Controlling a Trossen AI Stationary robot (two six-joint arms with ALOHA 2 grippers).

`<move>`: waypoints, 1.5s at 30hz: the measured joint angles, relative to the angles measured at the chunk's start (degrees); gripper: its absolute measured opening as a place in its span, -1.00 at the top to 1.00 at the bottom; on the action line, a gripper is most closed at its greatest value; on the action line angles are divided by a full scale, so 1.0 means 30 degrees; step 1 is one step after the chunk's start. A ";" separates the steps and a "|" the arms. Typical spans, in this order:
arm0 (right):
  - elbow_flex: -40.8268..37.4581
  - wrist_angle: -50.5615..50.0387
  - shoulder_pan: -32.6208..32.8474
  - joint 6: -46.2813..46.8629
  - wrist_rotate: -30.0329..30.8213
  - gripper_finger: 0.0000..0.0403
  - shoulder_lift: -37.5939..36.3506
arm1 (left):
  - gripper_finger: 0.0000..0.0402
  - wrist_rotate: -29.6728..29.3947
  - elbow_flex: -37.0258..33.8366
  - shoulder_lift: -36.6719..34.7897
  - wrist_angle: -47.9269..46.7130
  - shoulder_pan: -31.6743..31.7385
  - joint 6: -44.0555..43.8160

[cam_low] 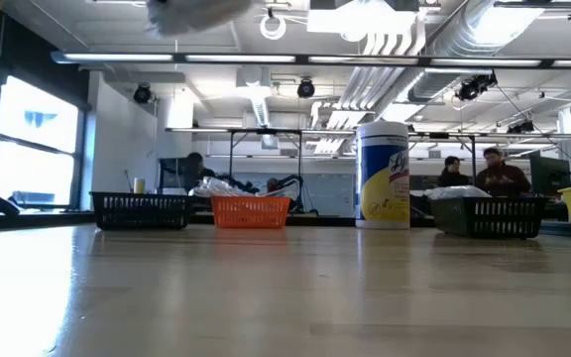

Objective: Pick & Place Travel size toiletries
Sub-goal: Put the white cotton pack into the right black bin

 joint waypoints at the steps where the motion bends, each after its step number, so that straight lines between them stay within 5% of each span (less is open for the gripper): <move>1: 0.0000 0.0021 0.0000 -0.0008 0.0310 0.53 0.0000 | 1.00 -0.0527 0.0006 -0.0368 0.0003 0.0007 0.0368; 11: 0.0000 0.0182 0.0000 -0.0103 0.4659 0.53 0.0095 | 1.00 -0.5257 0.0021 -0.2479 0.1960 0.0185 0.5205; 17: 0.0000 0.0339 -0.0504 -0.0084 0.5403 0.53 0.0155 | 1.00 -0.5712 0.0021 -0.2561 0.2466 0.2354 0.7205; 34: -0.0007 0.0041 -0.1875 0.1450 0.4846 0.53 0.2018 | 1.00 0.1834 0.0028 -0.3086 1.0708 0.9080 1.3750; 45: -0.0007 0.2111 -0.2849 0.0524 0.6260 0.53 0.2189 | 1.00 0.2288 0.0028 -0.3081 1.2658 1.0032 1.4430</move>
